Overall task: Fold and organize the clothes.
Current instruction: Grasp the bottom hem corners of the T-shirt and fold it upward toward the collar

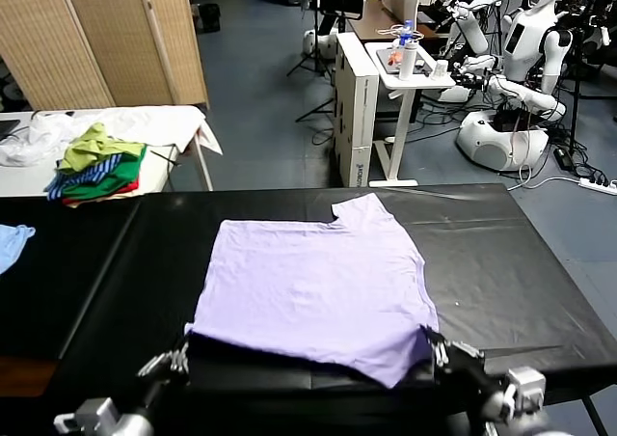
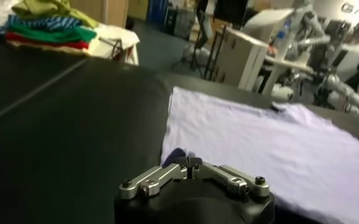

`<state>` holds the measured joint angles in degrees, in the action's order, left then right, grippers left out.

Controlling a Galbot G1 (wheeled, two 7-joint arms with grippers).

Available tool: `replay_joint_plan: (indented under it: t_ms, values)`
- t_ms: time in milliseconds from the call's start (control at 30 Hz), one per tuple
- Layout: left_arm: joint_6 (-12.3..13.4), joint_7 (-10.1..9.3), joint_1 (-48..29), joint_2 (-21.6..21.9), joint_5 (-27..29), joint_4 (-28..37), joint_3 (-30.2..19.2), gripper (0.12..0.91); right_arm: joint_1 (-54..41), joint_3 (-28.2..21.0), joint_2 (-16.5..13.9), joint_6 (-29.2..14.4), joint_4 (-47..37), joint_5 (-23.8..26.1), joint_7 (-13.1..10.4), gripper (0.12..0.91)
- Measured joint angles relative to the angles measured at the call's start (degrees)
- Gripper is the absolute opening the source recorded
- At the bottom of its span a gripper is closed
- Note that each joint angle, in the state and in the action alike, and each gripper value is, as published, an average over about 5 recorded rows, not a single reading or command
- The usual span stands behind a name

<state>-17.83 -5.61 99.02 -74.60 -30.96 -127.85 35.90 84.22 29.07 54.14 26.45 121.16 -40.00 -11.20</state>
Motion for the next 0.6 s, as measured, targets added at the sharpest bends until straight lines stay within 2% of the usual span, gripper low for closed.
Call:
replay_joint_plan:
  t_ms: [300, 600]
  values:
    - [-0.21, -0.14, -8.04, 3.53, -0.64, 6.04, -2.21, 0.147, -9.3, -5.75, -0.24, 1.19, -6.02, -0.05, -0.75, 0.14]
    - [-0.37, -0.01, -12.41, 8.05, -0.74, 10.25, -3.88, 0.147, -11.89, -8.56, 0.34, 1.45, -8.07, 0.47, -0.78, 0.14]
